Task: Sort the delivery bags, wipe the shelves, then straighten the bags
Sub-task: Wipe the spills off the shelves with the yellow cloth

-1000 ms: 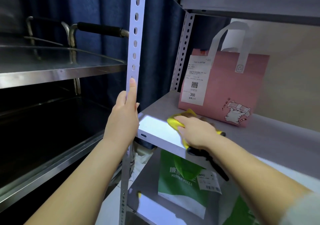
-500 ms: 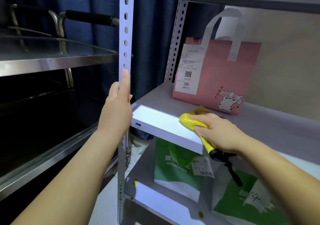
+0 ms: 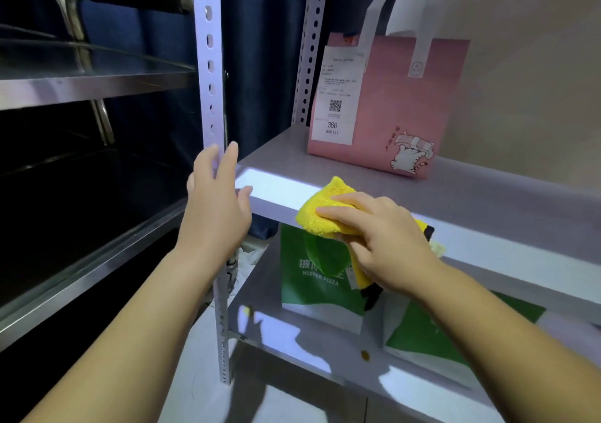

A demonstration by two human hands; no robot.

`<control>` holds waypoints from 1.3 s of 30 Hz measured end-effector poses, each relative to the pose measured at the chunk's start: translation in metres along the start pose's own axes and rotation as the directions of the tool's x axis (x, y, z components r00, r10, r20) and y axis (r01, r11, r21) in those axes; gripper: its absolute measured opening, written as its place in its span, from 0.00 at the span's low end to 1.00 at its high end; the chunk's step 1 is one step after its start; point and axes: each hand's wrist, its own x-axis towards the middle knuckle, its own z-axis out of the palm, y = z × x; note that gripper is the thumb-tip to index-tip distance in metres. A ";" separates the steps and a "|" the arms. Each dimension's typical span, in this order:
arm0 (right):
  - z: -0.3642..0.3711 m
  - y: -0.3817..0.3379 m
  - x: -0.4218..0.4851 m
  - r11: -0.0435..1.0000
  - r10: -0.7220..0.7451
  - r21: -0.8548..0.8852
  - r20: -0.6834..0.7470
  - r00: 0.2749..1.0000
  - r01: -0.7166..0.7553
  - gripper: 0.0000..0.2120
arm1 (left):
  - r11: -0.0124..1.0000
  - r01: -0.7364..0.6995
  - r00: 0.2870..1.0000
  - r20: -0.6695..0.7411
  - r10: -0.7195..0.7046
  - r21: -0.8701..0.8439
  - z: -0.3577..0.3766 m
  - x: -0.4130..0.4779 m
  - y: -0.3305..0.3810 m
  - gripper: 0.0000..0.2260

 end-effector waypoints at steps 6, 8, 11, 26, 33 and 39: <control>0.001 -0.003 -0.034 0.991 -0.132 0.006 -0.010 0.991 0.132 0.23 | 0.991 -0.137 0.990 0.039 0.137 -0.002 0.005 -0.031 0.013 0.16; -0.006 0.005 -0.041 0.995 -0.087 0.038 -0.026 0.996 0.088 0.24 | 0.986 -0.167 0.985 0.046 0.168 -0.020 0.006 -0.030 0.023 0.15; -0.018 0.021 -0.052 0.996 0.030 0.082 -0.070 0.997 -0.024 0.26 | 0.968 -0.238 0.968 0.056 0.243 -0.084 0.010 -0.022 0.044 0.13; -0.061 0.066 -0.196 0.847 0.521 0.076 -0.318 0.792 -0.527 0.21 | 0.618 -0.576 0.663 0.137 0.736 -0.536 0.074 -0.064 0.187 0.10; -0.051 0.069 -0.290 0.693 0.697 0.105 -0.347 0.627 -0.713 0.19 | 0.488 -0.545 0.483 0.220 0.848 -0.682 0.116 -0.130 0.222 0.09; -0.007 0.118 -0.370 0.630 0.766 0.112 -0.257 0.590 -0.769 0.17 | 0.582 -0.507 0.447 0.384 0.808 -0.635 0.188 -0.201 0.228 0.09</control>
